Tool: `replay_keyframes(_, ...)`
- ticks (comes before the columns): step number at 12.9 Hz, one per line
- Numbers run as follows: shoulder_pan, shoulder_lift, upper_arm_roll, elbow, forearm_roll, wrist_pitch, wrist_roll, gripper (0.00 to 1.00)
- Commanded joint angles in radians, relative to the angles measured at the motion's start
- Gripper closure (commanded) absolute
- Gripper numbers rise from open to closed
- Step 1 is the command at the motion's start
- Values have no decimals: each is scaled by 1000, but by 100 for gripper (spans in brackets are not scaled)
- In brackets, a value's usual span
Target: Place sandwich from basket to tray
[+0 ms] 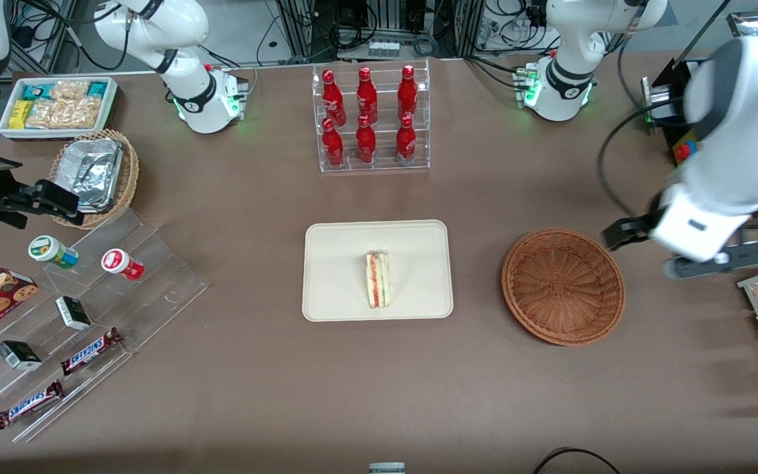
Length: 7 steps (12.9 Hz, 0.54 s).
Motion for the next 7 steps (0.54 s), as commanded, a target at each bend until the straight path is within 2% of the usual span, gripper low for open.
replay_keyframes(1,75,-73,-12,-77,-36,-3,118,1)
replay_keyframes(3,91,-70,-11,-68,-45,-1,135,1)
replay_keyframes(4,106,-66,-11,-53,-71,-5,199,1)
replay_keyframes(7,94,-66,-9,-51,-65,-20,238,1)
